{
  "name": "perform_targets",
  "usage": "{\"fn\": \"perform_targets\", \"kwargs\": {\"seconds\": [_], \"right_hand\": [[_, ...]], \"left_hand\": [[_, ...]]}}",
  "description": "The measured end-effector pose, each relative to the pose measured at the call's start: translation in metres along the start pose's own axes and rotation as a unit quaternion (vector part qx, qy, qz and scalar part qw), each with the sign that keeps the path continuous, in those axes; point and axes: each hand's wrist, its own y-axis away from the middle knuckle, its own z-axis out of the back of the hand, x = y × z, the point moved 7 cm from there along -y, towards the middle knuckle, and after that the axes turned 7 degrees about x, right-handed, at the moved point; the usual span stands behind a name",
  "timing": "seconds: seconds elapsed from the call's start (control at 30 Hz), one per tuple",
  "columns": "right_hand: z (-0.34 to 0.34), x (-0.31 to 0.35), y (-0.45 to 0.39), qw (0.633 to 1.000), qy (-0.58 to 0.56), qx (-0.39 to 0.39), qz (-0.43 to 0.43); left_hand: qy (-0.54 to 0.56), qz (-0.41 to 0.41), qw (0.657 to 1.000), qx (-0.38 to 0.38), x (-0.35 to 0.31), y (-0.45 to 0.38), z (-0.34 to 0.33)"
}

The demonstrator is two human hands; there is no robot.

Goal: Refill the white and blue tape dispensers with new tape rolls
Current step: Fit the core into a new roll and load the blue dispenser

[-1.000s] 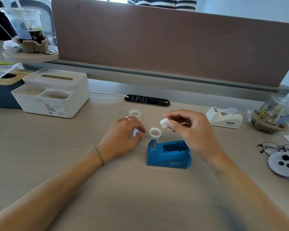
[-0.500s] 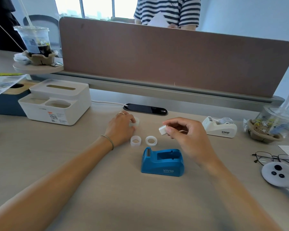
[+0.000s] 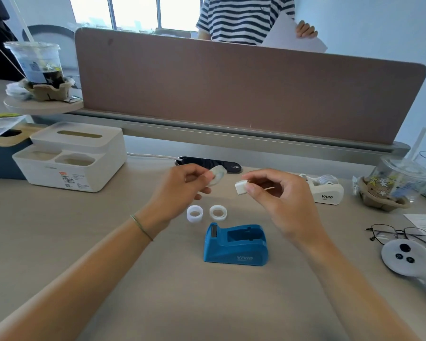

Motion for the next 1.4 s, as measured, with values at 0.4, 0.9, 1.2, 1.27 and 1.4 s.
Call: {"fn": "perform_targets", "kwargs": {"seconds": [0.4, 0.9, 1.2, 1.27, 1.4], "right_hand": [[-0.001, 0.043, 0.016, 0.966, 0.189, -0.072, 0.159], [-0.009, 0.046, 0.018, 0.934, 0.282, -0.061, 0.211], [-0.012, 0.043, 0.021, 0.926, 0.288, -0.058, 0.238], [-0.011, 0.046, 0.021, 0.934, 0.263, -0.084, 0.227], [-0.006, 0.034, 0.015, 0.981, 0.146, -0.094, 0.085]], "left_hand": [[0.101, -0.026, 0.994, 0.037, -0.032, 0.026, -0.024], [0.039, -0.065, 0.997, 0.025, -0.028, 0.03, -0.033], [0.051, -0.057, 0.996, 0.052, -0.033, 0.035, -0.04], [0.069, -0.059, 0.994, 0.057, -0.035, 0.034, -0.04], [0.105, -0.062, 0.991, 0.058, -0.035, 0.031, -0.034]]}}
